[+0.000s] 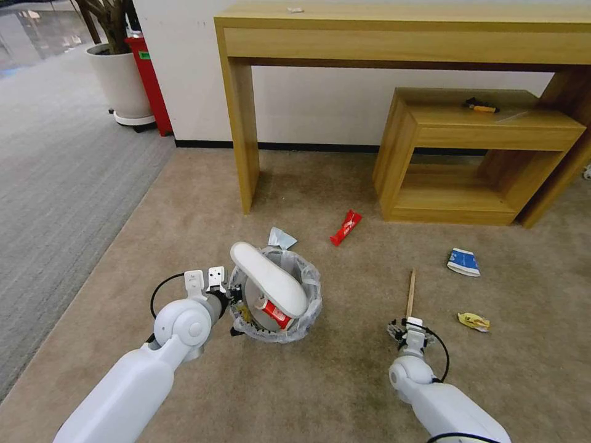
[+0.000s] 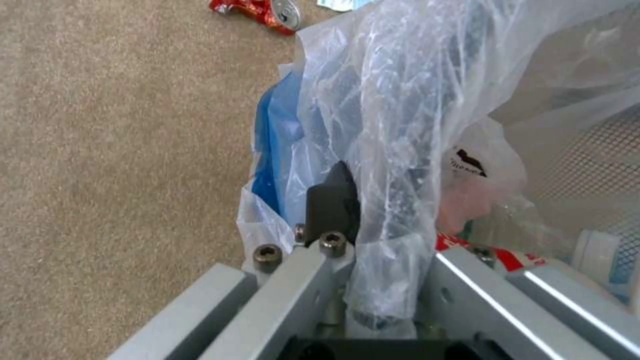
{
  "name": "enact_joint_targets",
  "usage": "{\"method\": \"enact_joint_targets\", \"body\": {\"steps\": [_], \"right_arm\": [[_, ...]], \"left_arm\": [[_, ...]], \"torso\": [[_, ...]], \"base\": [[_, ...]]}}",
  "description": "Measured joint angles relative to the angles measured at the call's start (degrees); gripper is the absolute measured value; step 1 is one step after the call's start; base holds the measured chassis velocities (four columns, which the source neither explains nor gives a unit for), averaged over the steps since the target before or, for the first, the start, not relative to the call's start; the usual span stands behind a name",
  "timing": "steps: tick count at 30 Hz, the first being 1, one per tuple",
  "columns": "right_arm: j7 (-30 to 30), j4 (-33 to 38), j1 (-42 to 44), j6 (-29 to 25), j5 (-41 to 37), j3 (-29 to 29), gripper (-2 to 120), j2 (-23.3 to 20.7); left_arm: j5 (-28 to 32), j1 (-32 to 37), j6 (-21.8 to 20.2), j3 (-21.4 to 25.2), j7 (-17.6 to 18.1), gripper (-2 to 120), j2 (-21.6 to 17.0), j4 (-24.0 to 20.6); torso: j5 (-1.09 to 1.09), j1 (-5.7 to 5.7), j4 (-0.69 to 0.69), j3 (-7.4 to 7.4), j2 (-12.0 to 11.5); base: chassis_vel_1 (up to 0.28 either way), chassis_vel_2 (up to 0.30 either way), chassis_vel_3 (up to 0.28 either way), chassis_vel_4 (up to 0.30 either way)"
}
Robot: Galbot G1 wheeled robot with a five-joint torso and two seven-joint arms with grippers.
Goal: Pick up the trash bin and place the garbage on the floor into it.
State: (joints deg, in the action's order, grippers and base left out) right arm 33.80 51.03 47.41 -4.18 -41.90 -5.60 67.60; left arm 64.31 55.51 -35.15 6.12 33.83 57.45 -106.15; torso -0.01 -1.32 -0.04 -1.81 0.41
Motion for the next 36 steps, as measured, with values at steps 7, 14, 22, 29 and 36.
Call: {"method": "enact_joint_targets", "body": {"steps": [7, 14, 22, 29, 36], "right_arm": [[-0.9, -3.8, -1.8, 0.1, 1.1, 0.1, 100, 0.2], [-1.5, -6.1, -2.3, -0.6, 2.0, 0.7, 100, 0.2], [-1.8, -7.2, -2.5, -1.1, 2.7, 0.9, 100, 0.5], [-1.8, -7.2, -2.3, -1.7, 3.8, 0.9, 80, 0.9], [-1.8, -7.2, -2.2, -1.8, 4.0, 0.9, 63, 1.1]], "left_arm": [[-0.2, 0.4, 0.1, 0.3, 0.0, 0, -0.1, -0.5], [-0.1, 0.6, 0.2, 0.3, 0.0, 0, -0.2, -1.7], [-0.2, 1.5, 0.3, 0.4, 0.0, 0, -0.2, -2.8], [-0.3, 2.2, 0.4, 0.8, 0.0, 0, -0.4, -3.6], [-0.3, 2.3, 0.4, 1.0, 0.0, 0, -0.5, -4.0]], "torso": [[-0.01, 0.0, -0.01, 0.0, 0.0], [0.0, 0.0, -0.01, 0.0, 0.0], [0.0, 0.0, 0.0, 0.0, 0.0], [-0.01, 0.0, 0.0, 0.0, 0.0], [0.01, 0.0, 0.0, 0.0, 0.0]], "base": [[0.0, 0.0, 0.0, 0.0], [0.0, 0.0, 0.0, 0.0], [0.0, 0.0, 0.0, 0.0], [0.0, 0.0, 0.0, 0.0], [0.0, 0.0, 0.0, 0.0]]}}
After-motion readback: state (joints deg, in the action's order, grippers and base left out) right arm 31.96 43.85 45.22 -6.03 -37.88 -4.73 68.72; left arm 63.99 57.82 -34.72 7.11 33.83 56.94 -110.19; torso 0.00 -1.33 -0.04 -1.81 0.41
